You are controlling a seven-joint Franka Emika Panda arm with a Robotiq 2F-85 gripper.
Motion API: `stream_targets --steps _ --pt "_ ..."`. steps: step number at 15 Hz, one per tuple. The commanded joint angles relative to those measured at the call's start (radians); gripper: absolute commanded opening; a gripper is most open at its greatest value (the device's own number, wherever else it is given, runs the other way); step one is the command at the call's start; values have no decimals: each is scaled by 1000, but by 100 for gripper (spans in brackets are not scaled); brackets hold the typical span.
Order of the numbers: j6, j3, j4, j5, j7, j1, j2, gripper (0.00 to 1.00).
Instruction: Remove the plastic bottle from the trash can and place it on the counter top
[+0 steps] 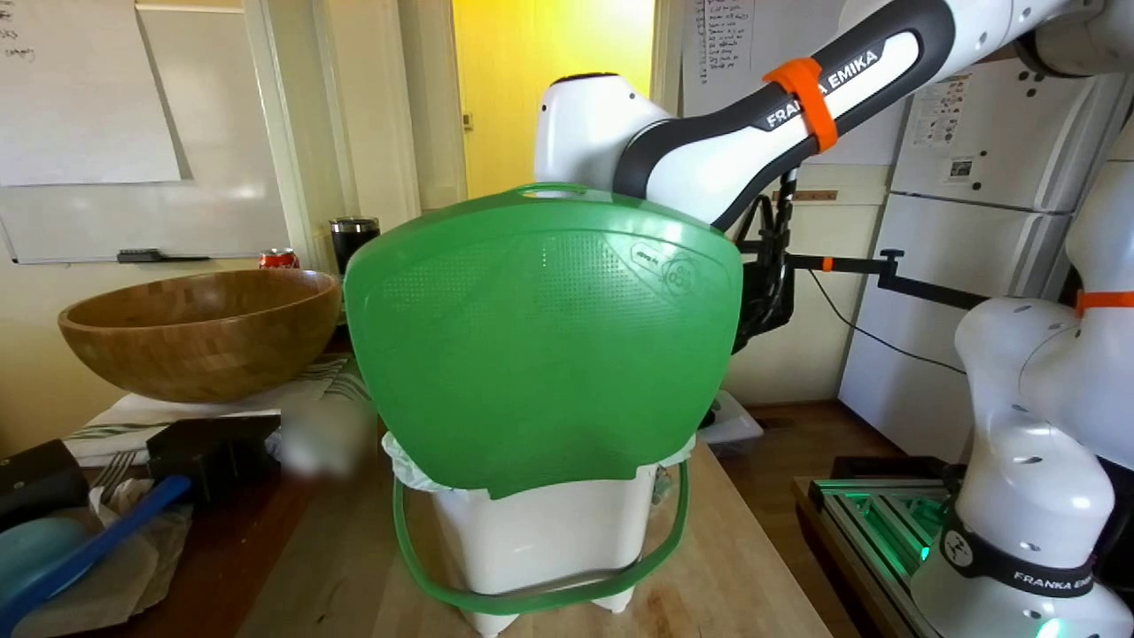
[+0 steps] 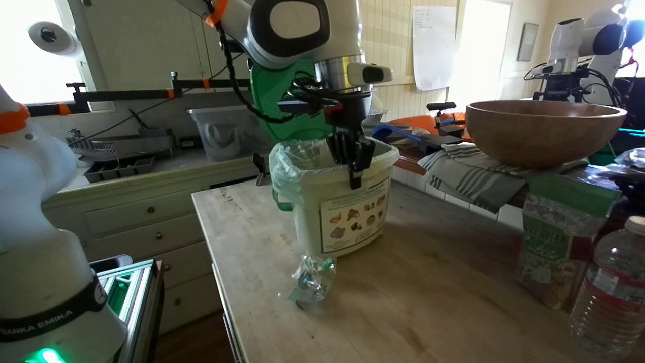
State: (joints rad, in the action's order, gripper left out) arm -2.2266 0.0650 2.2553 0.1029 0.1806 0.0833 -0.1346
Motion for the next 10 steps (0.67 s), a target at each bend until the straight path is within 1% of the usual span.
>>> stream_targets --steps 1,6,7,8,9,10 --pt "-48 8 14 35 14 -1 20 5" --pt "-51 7 18 29 23 -3 10 5" --pt "-53 6 20 30 20 -3 6 11" --pt "-54 6 21 31 18 -3 3 24" --pt "-57 5 23 30 18 -4 -3 45" --pt "-66 6 26 31 18 -5 -7 51"
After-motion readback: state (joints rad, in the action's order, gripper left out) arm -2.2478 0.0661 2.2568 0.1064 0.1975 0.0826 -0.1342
